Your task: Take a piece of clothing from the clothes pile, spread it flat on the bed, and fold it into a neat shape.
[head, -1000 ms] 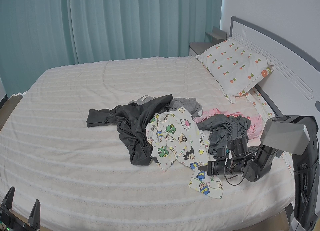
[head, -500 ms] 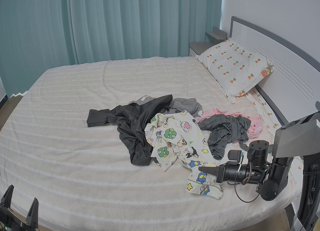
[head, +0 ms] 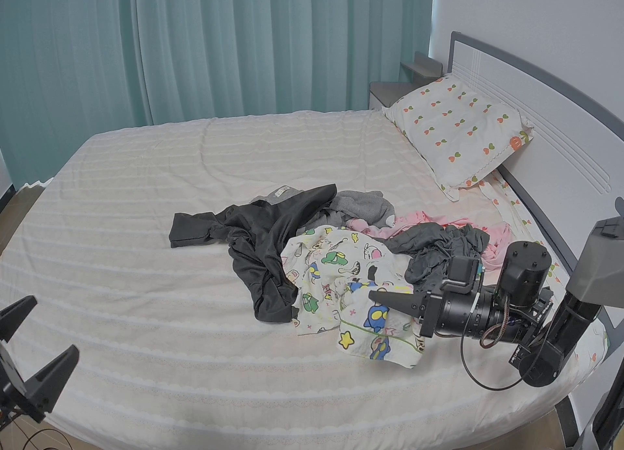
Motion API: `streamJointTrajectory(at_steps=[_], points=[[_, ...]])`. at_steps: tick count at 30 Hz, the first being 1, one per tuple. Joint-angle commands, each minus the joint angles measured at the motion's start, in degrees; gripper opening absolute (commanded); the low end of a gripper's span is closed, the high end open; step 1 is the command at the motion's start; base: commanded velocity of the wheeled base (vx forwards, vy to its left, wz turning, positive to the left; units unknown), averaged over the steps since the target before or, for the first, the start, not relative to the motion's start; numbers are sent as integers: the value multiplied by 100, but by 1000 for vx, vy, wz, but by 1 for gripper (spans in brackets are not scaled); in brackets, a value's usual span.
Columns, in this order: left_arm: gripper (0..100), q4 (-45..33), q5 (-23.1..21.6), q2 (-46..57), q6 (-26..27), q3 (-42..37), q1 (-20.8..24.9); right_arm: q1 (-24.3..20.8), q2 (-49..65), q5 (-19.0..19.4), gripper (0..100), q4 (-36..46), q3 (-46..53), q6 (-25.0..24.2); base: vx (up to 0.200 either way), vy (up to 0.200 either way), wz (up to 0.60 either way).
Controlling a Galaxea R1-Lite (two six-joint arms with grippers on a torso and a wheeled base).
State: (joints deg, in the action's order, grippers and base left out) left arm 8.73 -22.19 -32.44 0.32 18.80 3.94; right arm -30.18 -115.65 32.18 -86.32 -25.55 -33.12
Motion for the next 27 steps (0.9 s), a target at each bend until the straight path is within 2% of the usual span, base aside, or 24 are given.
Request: streamJointTrajectory(at_steps=[1, 3, 4, 11, 13, 17, 19, 21, 22, 23, 25, 27], points=[[100, 859, -647, -3322, -93, 370, 1505, -1042, 895, -669, 0, 731, -1312, -1030, 0, 0, 0], [100, 1122, -647, -3805, -111, 344, 1645, -1253, 904, -1109, 0, 792, -1611, -1214, 0, 0, 0], [100, 1237, -647, -4069, -120, 335, 1733, -1323, 895, -1153, 0, 845, -1708, -1214, 0, 0, 0], [100, 1790, -638, -5114, -234, 335, 2190, -1367, 930, -1179, 0, 1074, -1901, -1223, 0, 0, 0], [100, 2168, -594, -5572, -251, 344, 2348, -1385, 983, -1188, 0, 1082, -1989, -1232, 0, 0, 0], [100, 2933, -181, -6178, -287, 361, 2533, -1508, 1150, -1188, 0, 1091, -1866, -1223, 0, 0, 0], [100, 3073, -75, -6327, -348, 397, 2586, -1508, 1168, -1188, 0, 1082, -1804, -1223, 0, 0, 0], [100, 3434, 241, -6837, -717, 599, 2797, -1464, 1220, -1179, 0, 1074, -1628, -1223, 0, 0, 0], [100, 3434, 241, -6837, -717, 599, 2797, -1464, 1220, -1179, 0, 1074, -1628, -1223, 0, 0, 0], [100, 3706, 628, -7197, -893, 766, 2867, -1376, 1229, -1153, 0, 1047, -1497, -1232, 0, 0, 0], [100, 4084, 1006, -7488, -1007, 906, 2902, -1253, 1238, -1144, 0, 1012, -1365, -1241, 0, 0, 0], [100, 4321, 1164, -7593, -1113, 941, 2902, -1156, 1247, -1135, 0, 1012, -1286, -1241, 0, 0, 0]])
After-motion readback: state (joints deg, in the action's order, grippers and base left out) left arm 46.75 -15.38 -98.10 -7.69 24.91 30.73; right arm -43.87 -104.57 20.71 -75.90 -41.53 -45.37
